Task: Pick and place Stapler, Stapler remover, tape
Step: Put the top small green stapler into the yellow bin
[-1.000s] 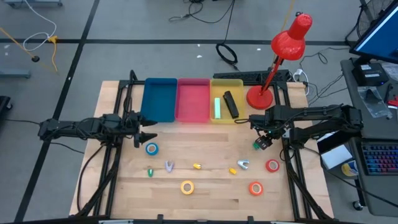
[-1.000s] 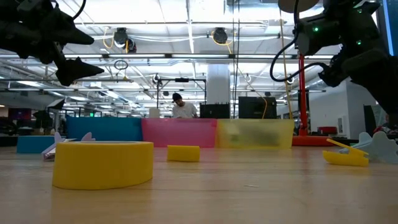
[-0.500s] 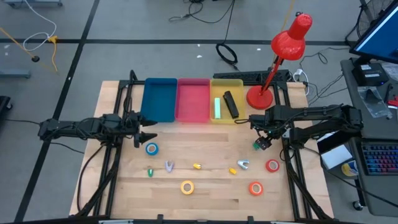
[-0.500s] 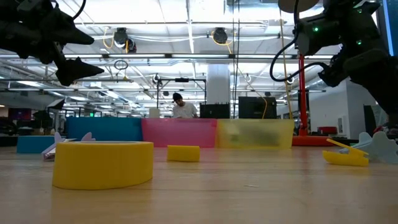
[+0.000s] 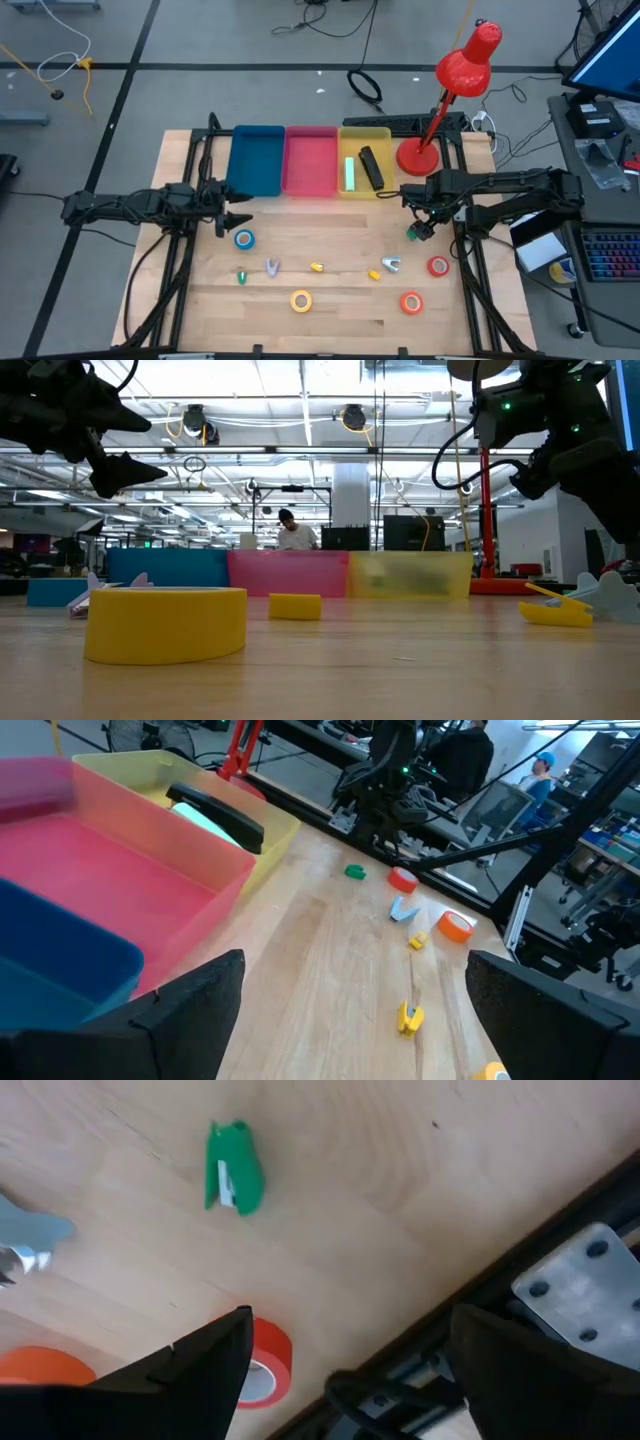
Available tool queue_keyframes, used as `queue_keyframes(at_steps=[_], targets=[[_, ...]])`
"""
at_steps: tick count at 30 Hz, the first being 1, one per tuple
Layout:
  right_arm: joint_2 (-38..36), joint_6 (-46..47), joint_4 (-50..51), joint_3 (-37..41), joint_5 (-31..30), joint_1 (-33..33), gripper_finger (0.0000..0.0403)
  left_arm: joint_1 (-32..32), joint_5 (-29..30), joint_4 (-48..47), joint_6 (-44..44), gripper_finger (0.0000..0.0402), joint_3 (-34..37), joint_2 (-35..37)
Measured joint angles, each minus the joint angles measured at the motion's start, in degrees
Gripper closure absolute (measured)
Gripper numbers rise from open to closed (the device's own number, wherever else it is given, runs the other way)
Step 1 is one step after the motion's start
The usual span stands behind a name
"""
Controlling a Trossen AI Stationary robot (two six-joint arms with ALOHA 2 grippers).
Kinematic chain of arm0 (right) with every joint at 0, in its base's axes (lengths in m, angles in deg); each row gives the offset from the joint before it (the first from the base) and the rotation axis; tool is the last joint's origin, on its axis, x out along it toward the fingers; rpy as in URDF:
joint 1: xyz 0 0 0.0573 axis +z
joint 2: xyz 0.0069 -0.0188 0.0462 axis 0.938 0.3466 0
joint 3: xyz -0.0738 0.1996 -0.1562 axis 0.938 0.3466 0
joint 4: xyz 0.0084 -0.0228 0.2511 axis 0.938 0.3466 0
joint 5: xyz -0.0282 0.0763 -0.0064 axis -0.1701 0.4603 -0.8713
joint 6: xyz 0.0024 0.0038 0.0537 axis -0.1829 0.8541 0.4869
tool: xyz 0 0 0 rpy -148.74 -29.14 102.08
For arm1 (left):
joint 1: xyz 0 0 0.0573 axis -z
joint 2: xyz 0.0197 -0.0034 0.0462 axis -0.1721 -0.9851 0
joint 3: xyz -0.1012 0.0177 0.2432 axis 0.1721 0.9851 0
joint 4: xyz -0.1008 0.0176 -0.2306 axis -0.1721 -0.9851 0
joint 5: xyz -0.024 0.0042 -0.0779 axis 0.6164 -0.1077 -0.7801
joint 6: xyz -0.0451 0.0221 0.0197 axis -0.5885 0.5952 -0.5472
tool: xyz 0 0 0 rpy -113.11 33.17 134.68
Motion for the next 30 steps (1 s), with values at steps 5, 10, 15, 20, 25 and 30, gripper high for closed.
queue_keyframes(at_steps=[5, 10, 15, 20, 25, 30], targets=[[0.00, 0.02, -3.34, 0.00, 0.02, 0.00, 0.0071, 0.00, 0.00, 0.00, 0.00, 0.0031, 0.00, 0.00], [0.00, 0.20, -6.32, 0.00, 0.02, 0.02, 0.0073, 0.00, 0.00, 0.00, 0.00, 0.0029, 0.00, 0.00], [0.00, 4.17, -7.91, 0.00, 0.02, 0.00, 0.0071, 0.00, 0.00, 0.00, 0.00, 0.0030, 0.00, 0.00], [0.00, 4.49, -11.11, 0.17, 0.04, 0.11, 0.0074, 0.00, 0.00, -0.02, 0.02, 0.0034, 0.00, 0.00], [0.00, 4.50, -16.10, 3.75, 0.12, 0.11, 0.0072, 0.00, 0.00, -0.04, 0.02, 0.0028, -0.01, -0.02], [0.00, 5.90, -21.13, 8.32, 1.63, 0.11, 0.0074, 0.00, 0.01, -0.04, 0.02, 0.0031, -0.02, -0.02]])
